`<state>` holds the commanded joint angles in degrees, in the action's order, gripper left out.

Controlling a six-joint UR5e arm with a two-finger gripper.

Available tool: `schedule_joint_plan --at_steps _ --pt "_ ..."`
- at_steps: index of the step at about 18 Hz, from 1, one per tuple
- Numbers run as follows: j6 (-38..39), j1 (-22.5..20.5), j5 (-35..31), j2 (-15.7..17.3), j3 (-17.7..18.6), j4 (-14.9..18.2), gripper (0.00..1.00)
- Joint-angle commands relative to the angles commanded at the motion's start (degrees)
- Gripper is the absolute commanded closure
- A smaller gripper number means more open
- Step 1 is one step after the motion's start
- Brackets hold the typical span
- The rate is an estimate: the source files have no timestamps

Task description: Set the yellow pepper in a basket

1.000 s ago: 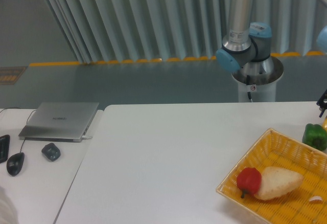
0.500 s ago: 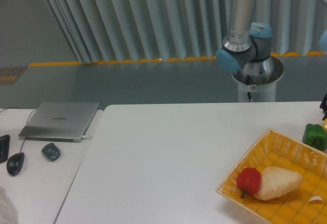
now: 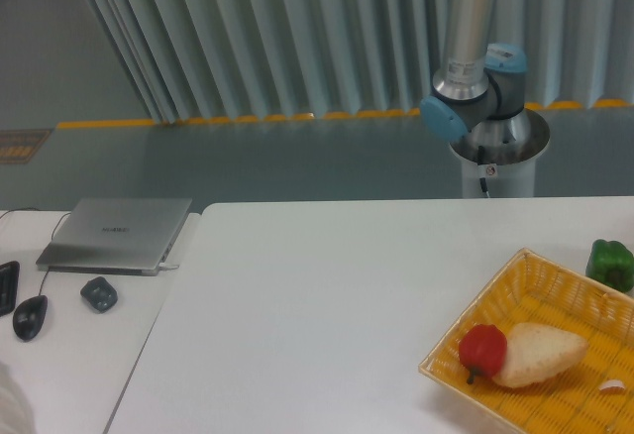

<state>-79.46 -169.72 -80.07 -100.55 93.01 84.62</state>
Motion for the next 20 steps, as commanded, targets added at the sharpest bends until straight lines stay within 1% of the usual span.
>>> schedule_joint_plan --at_steps 1,2,4,6,7,8,10,11,13,16,20 --pt "0.18 0.26 0.7 -0.09 -2.37 1.58 0.58" --pt "0.18 0.53 1.57 -0.09 -3.27 1.77 0.58" --pt "0.27 0.97 3.42 -0.35 -4.59 1.6 0.58" --pt "2.01 2.28 4.22 -1.14 -5.82 0.99 0.58" --pt "3.51 3.25 4.22 -2.36 -6.61 -0.67 0.58" --pt "5.0 5.17 4.22 -3.5 -6.96 -4.69 0.58" --pt "6.5 6.85 4.22 -5.44 -7.14 -10.5 0.58" --pt "6.77 7.99 4.22 -6.93 -7.23 -14.53 0.58" --pt "7.91 9.4 4.22 -9.21 -7.84 -19.03 0.58" --pt "9.14 11.6 4.22 -11.33 -8.9 -22.91 0.58" --pt "15.54 15.55 4.13 -13.44 -9.78 -27.22 0.58"
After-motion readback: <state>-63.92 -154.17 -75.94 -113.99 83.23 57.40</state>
